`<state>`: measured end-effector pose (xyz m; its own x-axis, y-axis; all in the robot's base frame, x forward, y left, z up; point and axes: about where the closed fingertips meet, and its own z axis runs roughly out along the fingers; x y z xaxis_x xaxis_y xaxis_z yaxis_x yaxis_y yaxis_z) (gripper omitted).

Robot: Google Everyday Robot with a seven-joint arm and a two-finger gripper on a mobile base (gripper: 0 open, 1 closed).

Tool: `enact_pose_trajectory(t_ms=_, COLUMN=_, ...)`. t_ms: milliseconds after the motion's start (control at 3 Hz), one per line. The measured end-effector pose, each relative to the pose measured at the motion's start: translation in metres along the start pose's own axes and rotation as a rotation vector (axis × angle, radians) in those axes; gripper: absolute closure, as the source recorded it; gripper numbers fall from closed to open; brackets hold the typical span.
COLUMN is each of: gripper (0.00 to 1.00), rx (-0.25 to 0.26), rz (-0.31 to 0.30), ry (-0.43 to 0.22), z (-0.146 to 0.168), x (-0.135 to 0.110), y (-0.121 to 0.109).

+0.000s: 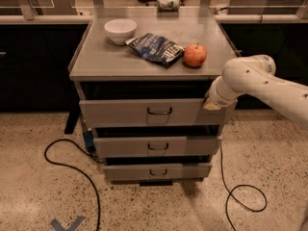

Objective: Open top drawer

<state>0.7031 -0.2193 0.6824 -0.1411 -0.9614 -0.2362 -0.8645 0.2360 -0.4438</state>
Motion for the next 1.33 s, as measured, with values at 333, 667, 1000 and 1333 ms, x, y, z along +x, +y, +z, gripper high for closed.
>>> enact_pose_trajectory(t_ms=333, gripper=1.00, rx=0.004, rz=-0.007, ry=-0.007, z=0.001, x=0.000, y=0.008)
enact_pose_trajectory(t_ms=667, gripper=1.00, rx=0.048, rz=-0.003, ry=-0.014, z=-0.014, x=0.000, y=0.010)
enact_pose_trajectory(t_ms=1000, gripper=1.00, rx=0.048, rz=-0.003, ry=-0.014, z=-0.017, x=0.000, y=0.010)
enact_pose_trajectory(t_ms=1333, gripper=1.00, rx=0.048, rz=-0.002, ry=-0.014, z=-0.018, x=0.000, y=0.011)
